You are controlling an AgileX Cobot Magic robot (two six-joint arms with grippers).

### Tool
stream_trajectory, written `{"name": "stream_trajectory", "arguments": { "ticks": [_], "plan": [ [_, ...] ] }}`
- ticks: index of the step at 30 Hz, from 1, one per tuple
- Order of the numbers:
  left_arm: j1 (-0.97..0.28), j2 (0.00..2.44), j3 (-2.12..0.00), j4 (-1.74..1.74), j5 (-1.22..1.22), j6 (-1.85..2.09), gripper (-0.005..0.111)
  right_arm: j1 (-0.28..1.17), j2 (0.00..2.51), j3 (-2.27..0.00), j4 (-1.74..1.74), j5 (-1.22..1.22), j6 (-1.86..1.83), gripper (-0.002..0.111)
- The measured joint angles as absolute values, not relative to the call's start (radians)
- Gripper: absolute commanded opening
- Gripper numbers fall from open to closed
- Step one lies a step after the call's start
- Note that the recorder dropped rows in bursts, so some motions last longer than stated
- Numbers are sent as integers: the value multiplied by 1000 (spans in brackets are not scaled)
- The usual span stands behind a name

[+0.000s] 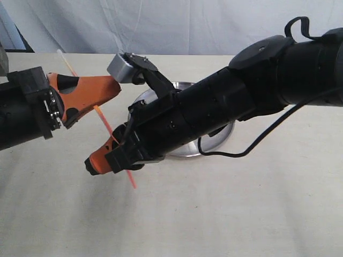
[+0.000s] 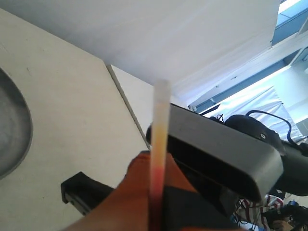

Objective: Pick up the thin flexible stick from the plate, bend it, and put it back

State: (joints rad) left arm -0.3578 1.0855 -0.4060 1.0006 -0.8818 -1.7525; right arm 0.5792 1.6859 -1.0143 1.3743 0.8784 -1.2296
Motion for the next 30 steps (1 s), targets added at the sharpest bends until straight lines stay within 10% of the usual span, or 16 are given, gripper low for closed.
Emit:
{"name": "stream_trajectory", "arguments": {
  "ticks": [30],
  "plan": [
    [-358, 1076, -414, 1049, -914, -1743, 0, 575, 1634, -1005, 1358, 984, -1214, 1]
  ]
}}
